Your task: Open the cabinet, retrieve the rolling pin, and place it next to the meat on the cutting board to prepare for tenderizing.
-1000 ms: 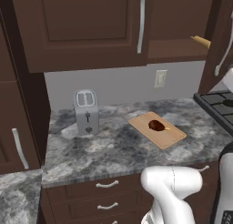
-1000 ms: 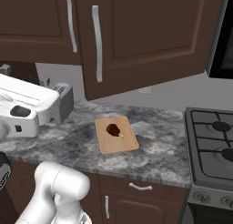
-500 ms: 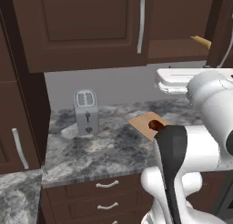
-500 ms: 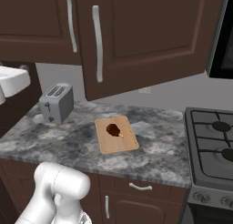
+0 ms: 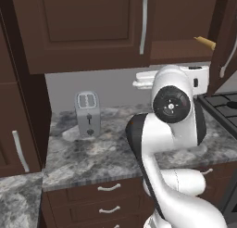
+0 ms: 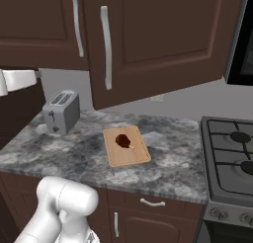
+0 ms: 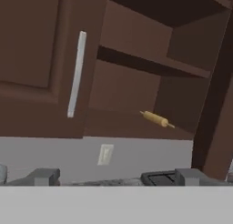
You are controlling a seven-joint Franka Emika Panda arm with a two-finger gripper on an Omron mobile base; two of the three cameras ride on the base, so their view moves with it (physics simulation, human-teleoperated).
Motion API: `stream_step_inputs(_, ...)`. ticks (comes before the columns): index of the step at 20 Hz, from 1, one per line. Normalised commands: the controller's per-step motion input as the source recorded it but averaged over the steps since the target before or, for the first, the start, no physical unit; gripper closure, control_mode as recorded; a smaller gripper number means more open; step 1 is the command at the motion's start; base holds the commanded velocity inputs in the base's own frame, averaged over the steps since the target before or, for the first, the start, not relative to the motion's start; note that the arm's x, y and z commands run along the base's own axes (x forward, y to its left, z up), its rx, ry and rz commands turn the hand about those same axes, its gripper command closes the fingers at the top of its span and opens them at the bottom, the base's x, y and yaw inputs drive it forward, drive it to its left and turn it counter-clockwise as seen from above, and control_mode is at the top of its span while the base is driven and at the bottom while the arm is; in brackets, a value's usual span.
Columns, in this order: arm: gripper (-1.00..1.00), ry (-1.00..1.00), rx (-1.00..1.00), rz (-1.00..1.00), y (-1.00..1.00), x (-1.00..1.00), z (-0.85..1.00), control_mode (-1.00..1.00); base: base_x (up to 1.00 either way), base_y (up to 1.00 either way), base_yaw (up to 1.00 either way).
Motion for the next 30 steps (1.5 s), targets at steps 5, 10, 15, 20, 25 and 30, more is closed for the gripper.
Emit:
stream_step_inputs(5, -1.00, 0.16, -0.03, -0.14, -0.23, 0.81, -0.33, -1.00, 0.00, 0.00, 0.00)
stream_step_inputs(10, -1.00, 0.12, -0.08, -0.13, -0.13, 0.31, -0.22, -1.00, 0.00, 0.00, 0.00)
stream_step_inputs(15, -1.00, 0.10, -0.08, -0.11, -0.19, 0.48, -0.20, -1.00, 0.00, 0.00, 0.00)
stream_step_inputs(20, -1.00, 0.14, -0.05, -0.04, -0.49, 0.64, -0.12, -1.00, 0.00, 0.00, 0.00)
stream_step_inputs(25, -1.00, 0.13, -0.02, -0.03, -0.56, 0.63, -0.03, -1.00, 0.00, 0.00, 0.00)
stream_step_inputs(30, -1.00, 0.11, -0.02, -0.01, -0.50, 0.54, -0.06, -1.00, 0.00, 0.00, 0.00)
